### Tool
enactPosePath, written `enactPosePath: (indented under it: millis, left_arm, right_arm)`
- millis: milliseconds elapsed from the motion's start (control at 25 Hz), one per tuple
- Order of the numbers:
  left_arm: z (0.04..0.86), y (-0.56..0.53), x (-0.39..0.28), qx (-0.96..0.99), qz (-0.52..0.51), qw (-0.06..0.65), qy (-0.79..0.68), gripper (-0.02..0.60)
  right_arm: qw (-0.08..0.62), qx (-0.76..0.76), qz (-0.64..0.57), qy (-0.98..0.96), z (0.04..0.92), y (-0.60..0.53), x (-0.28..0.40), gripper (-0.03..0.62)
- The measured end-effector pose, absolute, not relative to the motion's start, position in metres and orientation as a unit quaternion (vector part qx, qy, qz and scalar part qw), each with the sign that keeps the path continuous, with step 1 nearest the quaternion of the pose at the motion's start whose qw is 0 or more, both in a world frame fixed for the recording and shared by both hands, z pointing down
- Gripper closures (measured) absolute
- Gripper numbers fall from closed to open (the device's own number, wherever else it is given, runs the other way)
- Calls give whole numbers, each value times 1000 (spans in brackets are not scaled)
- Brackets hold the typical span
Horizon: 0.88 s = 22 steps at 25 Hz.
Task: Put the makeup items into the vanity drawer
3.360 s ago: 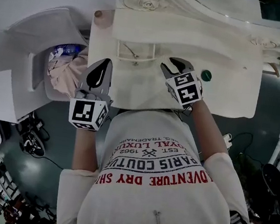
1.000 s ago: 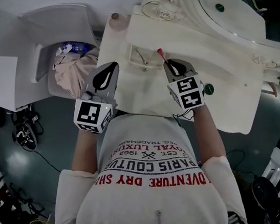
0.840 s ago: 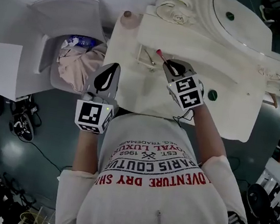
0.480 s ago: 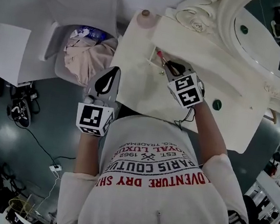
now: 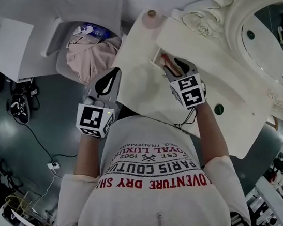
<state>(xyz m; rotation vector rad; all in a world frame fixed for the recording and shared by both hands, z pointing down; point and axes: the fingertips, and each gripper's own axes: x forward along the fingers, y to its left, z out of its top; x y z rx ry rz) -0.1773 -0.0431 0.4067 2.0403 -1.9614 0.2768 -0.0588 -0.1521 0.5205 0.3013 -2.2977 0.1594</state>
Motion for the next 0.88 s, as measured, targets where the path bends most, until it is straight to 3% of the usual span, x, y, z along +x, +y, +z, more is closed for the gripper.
enactPosePath:
  millis: [400, 880]
  left_arm:
    - [397, -82, -141, 761, 108, 128, -627, 571]
    - [395, -132, -27, 845, 126, 113, -507, 571]
  right_arm:
    - [372, 194, 94, -903, 506, -172, -11, 428]
    - [372, 327, 143, -857, 507, -177, 135, 428]
